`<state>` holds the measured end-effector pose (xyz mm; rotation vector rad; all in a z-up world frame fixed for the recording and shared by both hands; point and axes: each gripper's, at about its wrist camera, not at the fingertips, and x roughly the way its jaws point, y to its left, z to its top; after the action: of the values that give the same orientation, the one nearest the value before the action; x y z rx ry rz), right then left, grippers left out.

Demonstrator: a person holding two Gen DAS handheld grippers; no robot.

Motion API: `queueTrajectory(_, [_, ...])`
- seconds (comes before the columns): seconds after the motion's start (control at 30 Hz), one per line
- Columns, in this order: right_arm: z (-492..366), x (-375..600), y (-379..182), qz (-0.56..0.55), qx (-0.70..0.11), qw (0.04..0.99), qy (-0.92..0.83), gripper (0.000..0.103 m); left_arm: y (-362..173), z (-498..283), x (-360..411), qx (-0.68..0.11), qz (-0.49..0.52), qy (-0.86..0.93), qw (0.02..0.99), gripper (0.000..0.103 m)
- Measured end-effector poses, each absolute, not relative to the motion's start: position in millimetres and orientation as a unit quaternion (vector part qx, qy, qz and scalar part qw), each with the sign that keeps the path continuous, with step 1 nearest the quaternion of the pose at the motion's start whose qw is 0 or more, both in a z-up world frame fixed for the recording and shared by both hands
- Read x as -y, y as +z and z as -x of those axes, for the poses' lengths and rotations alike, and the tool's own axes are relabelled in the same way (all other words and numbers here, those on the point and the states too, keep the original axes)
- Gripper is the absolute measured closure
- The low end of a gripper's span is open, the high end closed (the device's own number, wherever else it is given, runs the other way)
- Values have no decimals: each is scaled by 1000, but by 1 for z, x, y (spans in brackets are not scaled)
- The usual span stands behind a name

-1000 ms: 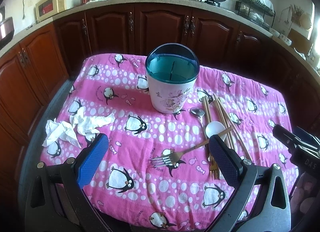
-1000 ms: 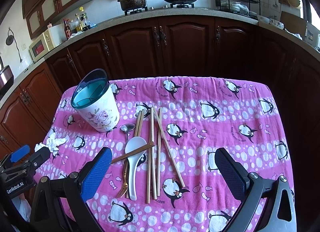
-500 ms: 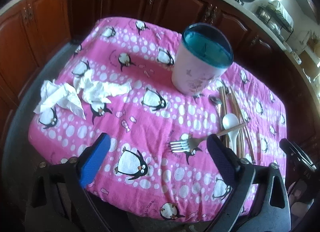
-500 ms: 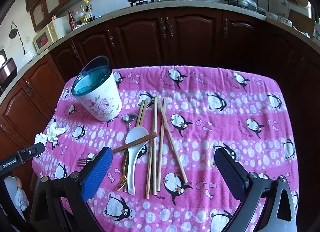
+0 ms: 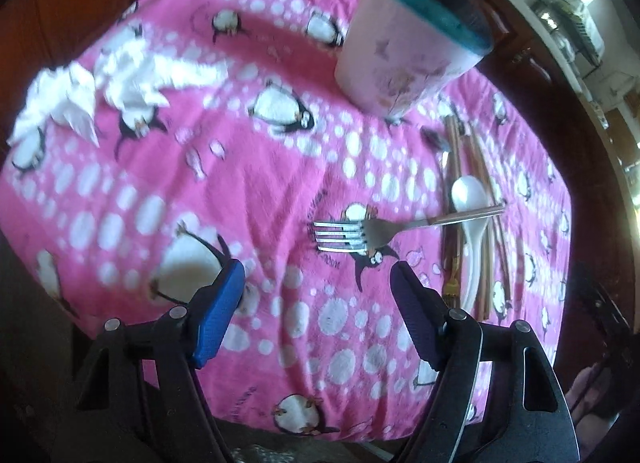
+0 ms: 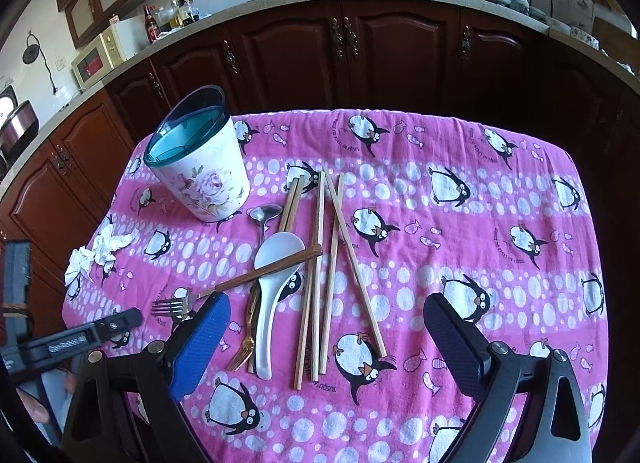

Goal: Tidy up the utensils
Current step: 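Close the left gripper on the silver fork's handle and lift it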

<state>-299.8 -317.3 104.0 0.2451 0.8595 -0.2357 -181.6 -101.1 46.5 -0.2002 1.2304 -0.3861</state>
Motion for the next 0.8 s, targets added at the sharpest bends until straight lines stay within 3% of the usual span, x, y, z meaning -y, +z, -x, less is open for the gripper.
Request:
queueTrajectory(0.37, [295, 327, 93, -127, -426, 888, -116, 6, 30, 163, 119, -556, 134, -160, 805, 30])
queueTrajectory(0.47, [292, 329, 92, -129, -428, 887, -117, 6, 29, 159, 128, -550, 121, -166, 810, 49])
queueTrajectory(0.57, [290, 329, 92, -128, -430, 886, -116, 6, 26, 152, 134, -551, 101, -173, 810, 83])
queueTrajectory(0.8, [281, 331, 92, -126, -432, 886, -114, 6, 48, 134, 113, -535, 114, -205, 812, 95])
